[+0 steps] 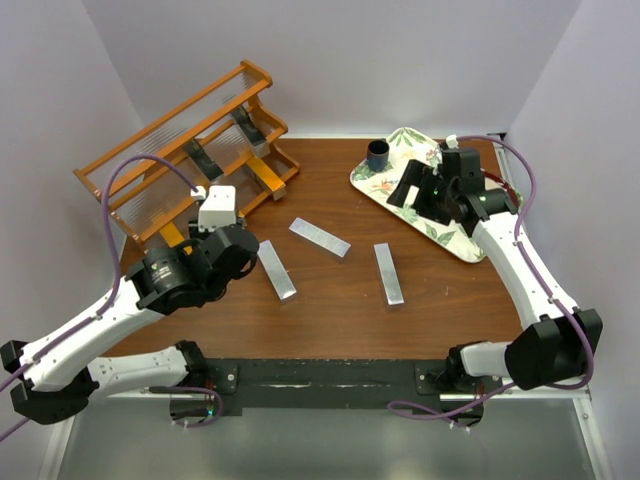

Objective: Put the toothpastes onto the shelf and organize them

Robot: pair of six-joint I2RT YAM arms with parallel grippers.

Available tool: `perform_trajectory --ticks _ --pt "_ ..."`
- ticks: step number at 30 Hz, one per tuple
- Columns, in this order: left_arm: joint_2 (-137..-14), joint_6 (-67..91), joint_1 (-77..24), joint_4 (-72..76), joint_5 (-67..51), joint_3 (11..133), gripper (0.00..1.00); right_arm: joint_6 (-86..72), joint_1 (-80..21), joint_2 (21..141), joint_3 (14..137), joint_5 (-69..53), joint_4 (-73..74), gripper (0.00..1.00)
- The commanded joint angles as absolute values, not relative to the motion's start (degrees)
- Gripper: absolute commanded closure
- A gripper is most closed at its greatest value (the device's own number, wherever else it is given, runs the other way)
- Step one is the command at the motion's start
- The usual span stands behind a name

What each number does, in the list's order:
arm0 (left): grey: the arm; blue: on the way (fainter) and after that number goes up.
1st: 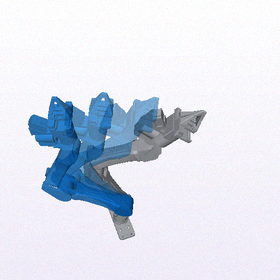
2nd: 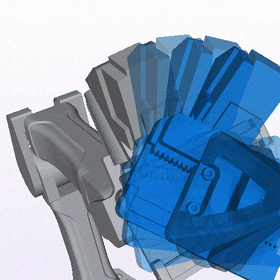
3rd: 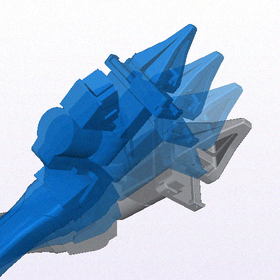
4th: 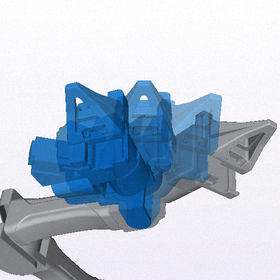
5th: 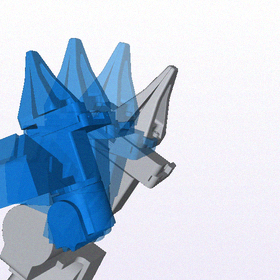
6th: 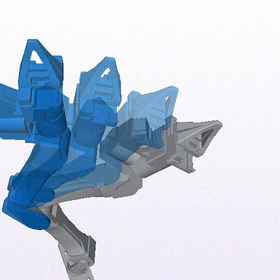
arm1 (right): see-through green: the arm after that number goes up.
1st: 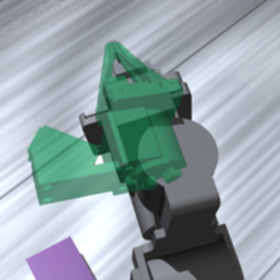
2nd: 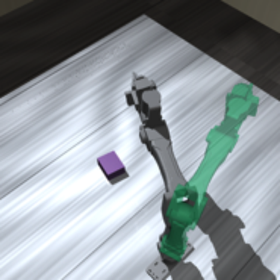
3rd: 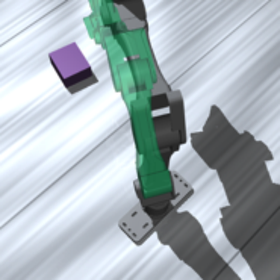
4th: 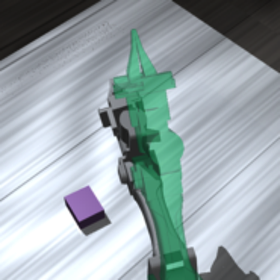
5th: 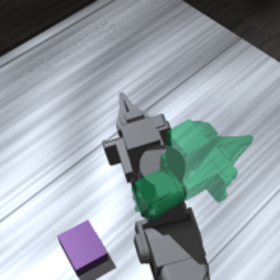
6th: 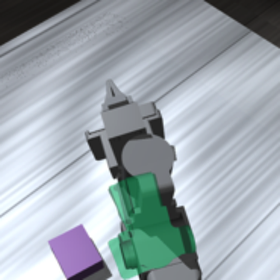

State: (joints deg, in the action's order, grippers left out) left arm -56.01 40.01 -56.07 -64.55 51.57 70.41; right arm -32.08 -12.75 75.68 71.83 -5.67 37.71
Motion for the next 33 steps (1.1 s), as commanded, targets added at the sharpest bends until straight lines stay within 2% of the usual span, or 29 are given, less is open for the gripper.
perform_trajectory --ticks 1,8,11,21,33 --pt "-55.81 41.48 -54.32 -68.02 56.25 75.84 0.88 -30.59 -12.31 74.27 71.54 -6.33 36.04 0.02" --pt "-56.16 40.52 -50.54 -70.49 59.85 76.20 0.88 -30.41 -12.13 74.44 70.84 -7.12 35.51 0.02" --pt "-56.34 37.01 -47.47 -66.98 59.77 74.80 0.88 -30.32 -12.13 74.62 70.31 -7.73 35.16 0.02" --pt "-56.60 21.01 -27.62 -44.23 52.65 66.98 0.88 -29.09 -11.95 73.04 68.56 -7.12 34.45 0.02" --pt "-58.71 10.38 -17.06 -19.09 54.84 57.14 0.88 -27.69 -12.04 71.90 65.74 -7.91 31.47 0.02"
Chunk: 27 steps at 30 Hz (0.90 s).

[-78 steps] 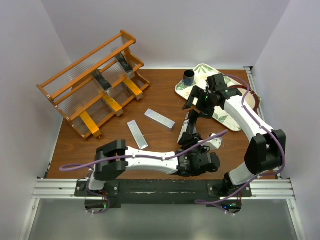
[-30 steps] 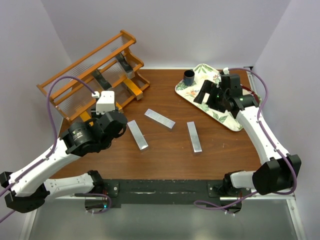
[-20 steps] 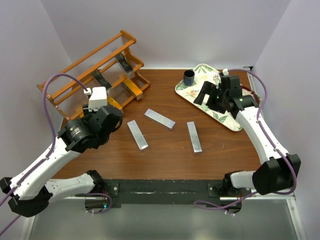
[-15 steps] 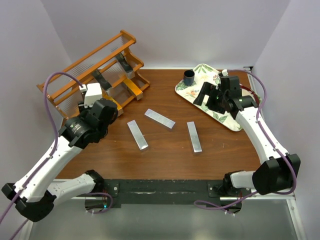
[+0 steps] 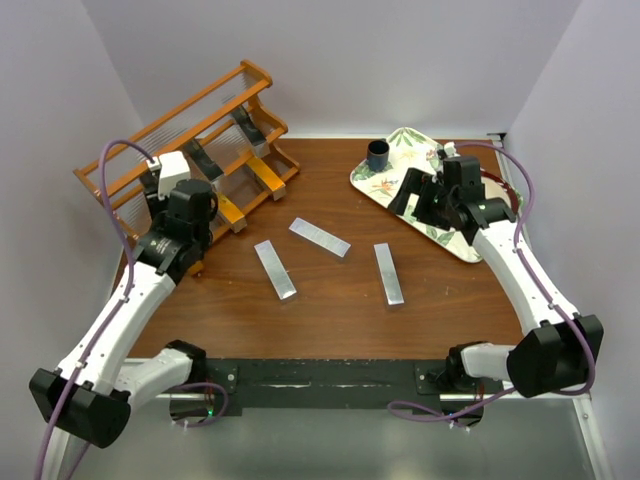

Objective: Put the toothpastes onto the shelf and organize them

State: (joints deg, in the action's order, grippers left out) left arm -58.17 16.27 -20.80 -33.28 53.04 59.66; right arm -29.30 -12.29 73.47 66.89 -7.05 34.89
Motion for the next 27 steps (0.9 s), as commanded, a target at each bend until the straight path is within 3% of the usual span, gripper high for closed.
perform_trajectory --ticks 1,17,27 --pt "-59.06 9.85 -16.09 -17.94 53.97 56.87 0.88 -27.51 -12.04 71.72 65.39 -8.35 31.03 0.02" --pt "-62.49 6.68 -4.04 -5.45 41.49 48.96 0.85 -25.31 -12.04 71.45 60.65 -11.07 25.05 0.02" --pt "-63.63 8.17 -3.16 -4.74 40.78 47.02 0.74 -24.96 -12.04 71.28 60.38 -10.99 24.87 0.02"
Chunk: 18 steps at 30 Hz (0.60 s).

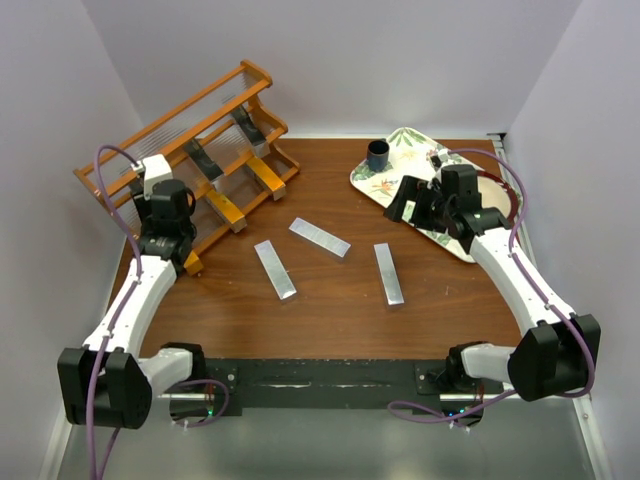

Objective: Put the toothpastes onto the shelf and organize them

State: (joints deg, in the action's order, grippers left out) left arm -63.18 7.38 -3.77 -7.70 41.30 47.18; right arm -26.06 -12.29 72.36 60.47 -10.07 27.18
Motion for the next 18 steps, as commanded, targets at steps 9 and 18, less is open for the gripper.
perform_trajectory --ticks 9,18 --pt "-61.70 10.19 -3.16 -6.24 39.99 45.26 0.46 -24.96 -12.04 71.28 60.47 -10.99 24.87 0.02" --pt "-60.38 10.46 -3.16 -7.47 39.55 45.79 0.13 -24.52 -12.13 71.11 60.38 -10.55 25.22 0.02"
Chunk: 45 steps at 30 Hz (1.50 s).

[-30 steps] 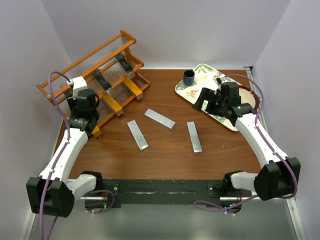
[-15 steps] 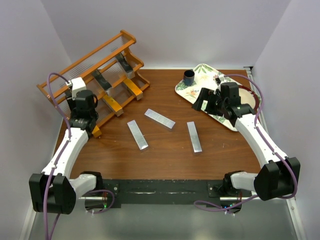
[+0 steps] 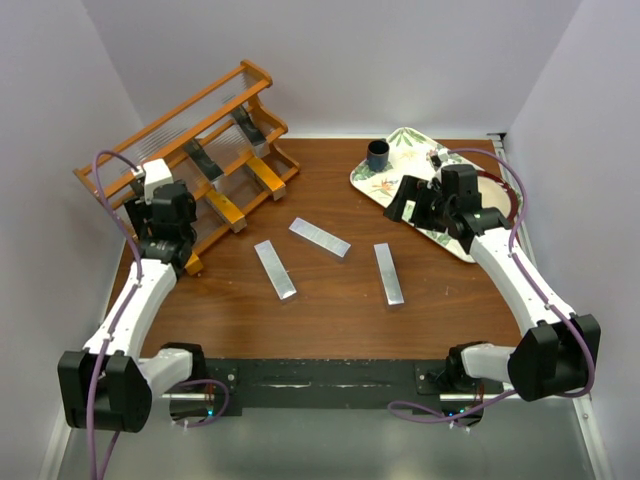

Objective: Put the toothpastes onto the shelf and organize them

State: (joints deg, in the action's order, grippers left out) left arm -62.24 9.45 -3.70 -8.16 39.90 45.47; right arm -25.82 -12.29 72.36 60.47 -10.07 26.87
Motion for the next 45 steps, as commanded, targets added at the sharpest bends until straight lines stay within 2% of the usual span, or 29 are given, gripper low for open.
perform_trajectory --ticks 1,2,5,17,21,26,28,32,38,45 --pt "-59.77 10.46 -3.16 -7.56 39.38 45.79 0.10 -24.61 -12.04 71.02 60.38 -10.37 25.22 0.02" --pt "-59.33 10.46 -3.16 -7.56 38.59 45.79 0.05 -24.61 -12.04 71.02 60.29 -10.28 25.14 0.02" --pt "-56.87 10.46 -3.16 -7.47 35.96 45.44 0.00 -24.61 -12.04 70.84 60.12 -10.28 25.05 0.02" --pt "-44.30 12.30 -3.95 -9.04 18.13 45.87 0.02 -24.17 -11.95 68.65 59.68 -8.97 24.44 0.02" --pt "-45.08 17.47 -10.25 -12.91 13.53 46.93 0.03 -24.34 -12.04 68.12 58.63 -8.88 23.20 0.02" --pt "-49.65 23.81 -30.97 -16.43 26.07 47.99 0.00 -24.08 -12.13 67.68 58.27 -8.44 23.90 0.02" --pt "-52.90 28.11 -35.31 -18.54 29.34 48.51 0.00 -23.82 -12.13 67.15 58.18 -8.18 24.26 0.02" --pt "-57.47 40.03 -46.90 -24.24 43.37 48.25 0.00 -23.64 -12.04 66.71 57.83 -7.65 24.35 0.02" --pt "-64.68 56.82 -56.93 -30.48 53.94 46.85 0.00 -23.64 -12.22 66.45 57.66 -8.09 24.00 0.02" --pt "-75.21 82.15 -65.03 -41.39 59.58 45.97 0.00 -23.55 -12.22 66.36 57.39 -8.00 23.99 0.02"
